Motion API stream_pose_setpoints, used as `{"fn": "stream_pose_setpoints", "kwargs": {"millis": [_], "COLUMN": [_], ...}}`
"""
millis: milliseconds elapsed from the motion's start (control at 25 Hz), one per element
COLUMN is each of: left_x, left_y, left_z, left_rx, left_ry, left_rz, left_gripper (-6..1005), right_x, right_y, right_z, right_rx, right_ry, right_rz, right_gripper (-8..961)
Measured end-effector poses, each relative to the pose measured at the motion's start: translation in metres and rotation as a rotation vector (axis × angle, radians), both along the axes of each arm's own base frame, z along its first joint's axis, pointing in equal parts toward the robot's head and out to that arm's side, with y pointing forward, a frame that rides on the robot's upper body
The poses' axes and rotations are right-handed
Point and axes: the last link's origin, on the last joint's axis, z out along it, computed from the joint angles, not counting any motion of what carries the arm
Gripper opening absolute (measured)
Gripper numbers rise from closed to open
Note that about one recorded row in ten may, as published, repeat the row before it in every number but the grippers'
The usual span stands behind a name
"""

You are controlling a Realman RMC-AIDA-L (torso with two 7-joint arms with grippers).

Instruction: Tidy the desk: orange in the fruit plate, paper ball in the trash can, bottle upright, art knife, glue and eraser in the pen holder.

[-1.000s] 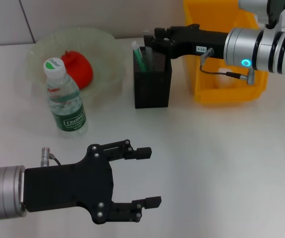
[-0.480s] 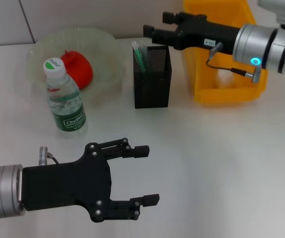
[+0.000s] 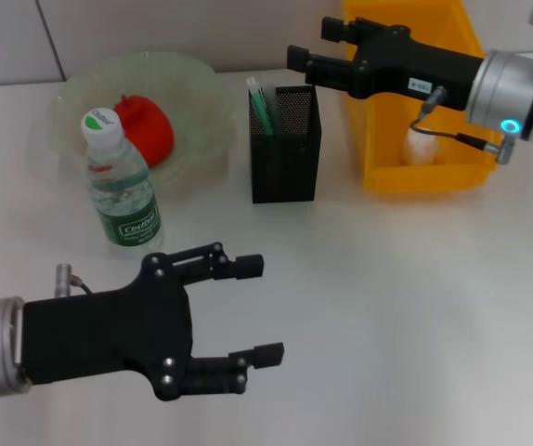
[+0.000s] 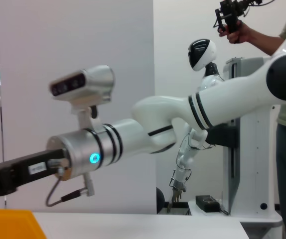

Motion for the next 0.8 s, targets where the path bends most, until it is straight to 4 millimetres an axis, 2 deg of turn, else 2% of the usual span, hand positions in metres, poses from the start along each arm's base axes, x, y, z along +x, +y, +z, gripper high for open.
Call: {"fn": "stream_pose_setpoints", "kwargs": {"millis": [280,440,680,800], "left_x": [-0.007,-0.018,-0.031,-0.034], "left_y": [0.003,0.007,0.009,0.010], "left_z": [0.020,0.035,0.048,0.056], "left_rx": [0.027,0.053,0.084,0.097], "left_ry": [-0.030,-0.015,0.028,0.025], "left_rz": [0.018,0.062,0.082,0.088], "left_gripper": [788,788,785,784], "right_x": [0.010,0.018,0.022,0.021], "right_y": [-0.017,-0.031,-0.042,-0.049], "right_z": [0.013,0.020,0.023,0.018], "right_rx": [0.020,0.032,0.023,0.008], "right_ry": [-0.008,-0.002,0.012,-0.025], "right_rz": [0.045,0.075,0.113,0.169], "right_gripper": [779,779,779,779]}}
